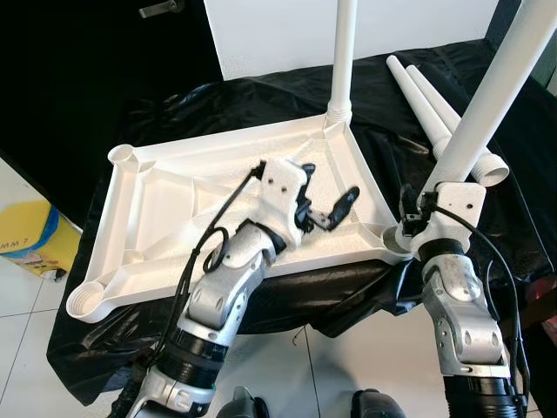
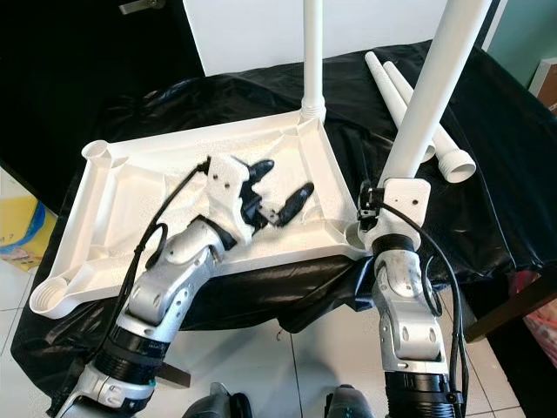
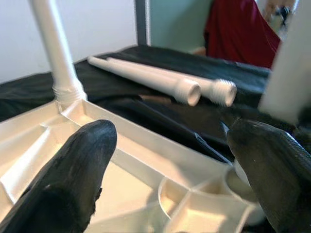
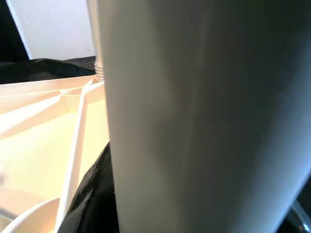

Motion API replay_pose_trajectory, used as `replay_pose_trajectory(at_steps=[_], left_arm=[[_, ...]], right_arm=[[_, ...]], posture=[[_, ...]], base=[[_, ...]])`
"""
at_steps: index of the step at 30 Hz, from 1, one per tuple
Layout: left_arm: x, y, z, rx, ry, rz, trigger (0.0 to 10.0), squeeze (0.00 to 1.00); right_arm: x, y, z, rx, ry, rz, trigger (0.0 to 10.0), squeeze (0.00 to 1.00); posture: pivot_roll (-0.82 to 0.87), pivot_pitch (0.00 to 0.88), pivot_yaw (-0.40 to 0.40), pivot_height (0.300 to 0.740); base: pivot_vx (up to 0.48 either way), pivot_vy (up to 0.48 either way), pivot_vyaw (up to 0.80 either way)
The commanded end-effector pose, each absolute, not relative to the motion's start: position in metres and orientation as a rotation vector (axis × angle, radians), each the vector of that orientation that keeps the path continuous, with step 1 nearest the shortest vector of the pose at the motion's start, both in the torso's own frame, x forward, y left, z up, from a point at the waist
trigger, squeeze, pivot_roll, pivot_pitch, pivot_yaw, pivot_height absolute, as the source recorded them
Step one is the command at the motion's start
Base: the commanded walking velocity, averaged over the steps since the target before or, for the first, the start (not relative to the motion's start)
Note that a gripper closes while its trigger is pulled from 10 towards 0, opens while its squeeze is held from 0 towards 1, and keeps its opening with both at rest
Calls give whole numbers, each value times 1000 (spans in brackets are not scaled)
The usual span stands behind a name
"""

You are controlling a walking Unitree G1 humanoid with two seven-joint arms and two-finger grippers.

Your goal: Building children table

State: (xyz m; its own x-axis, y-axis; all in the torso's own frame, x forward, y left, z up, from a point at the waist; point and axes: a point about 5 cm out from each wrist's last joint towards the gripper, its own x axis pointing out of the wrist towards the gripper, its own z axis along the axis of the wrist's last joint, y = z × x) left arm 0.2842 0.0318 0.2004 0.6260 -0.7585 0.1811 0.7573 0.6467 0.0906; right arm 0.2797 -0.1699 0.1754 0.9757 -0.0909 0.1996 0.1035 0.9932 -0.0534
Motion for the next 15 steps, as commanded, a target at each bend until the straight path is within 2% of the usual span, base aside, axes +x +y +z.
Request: replay_pose_trajectory(at_steps=[1, 11, 13, 15], left_arm=[[276, 29, 197, 41, -203, -964, 10000, 0], [264, 28, 188, 55, -156, -1041, 10000, 0], [250, 29, 180, 76, -111, -1152, 10000, 0], [245, 29, 177, 86, -94, -1191, 10000, 0]], right_arm=[[278, -166, 168, -64, -178, -64, 10000, 0], [278, -160, 165, -77, -190, -8, 10000, 0], [278, -158, 163, -88, -192, 24, 10000, 0], [278, -157, 162, -91, -191, 33, 10000, 0]], posture=[[-151, 108, 97, 740], [-145, 111, 93, 740], [-139, 112, 91, 740], [-139, 112, 91, 740]], base=[[0, 0, 0], [0, 0, 0], [0, 0, 0], [0, 0, 0]])
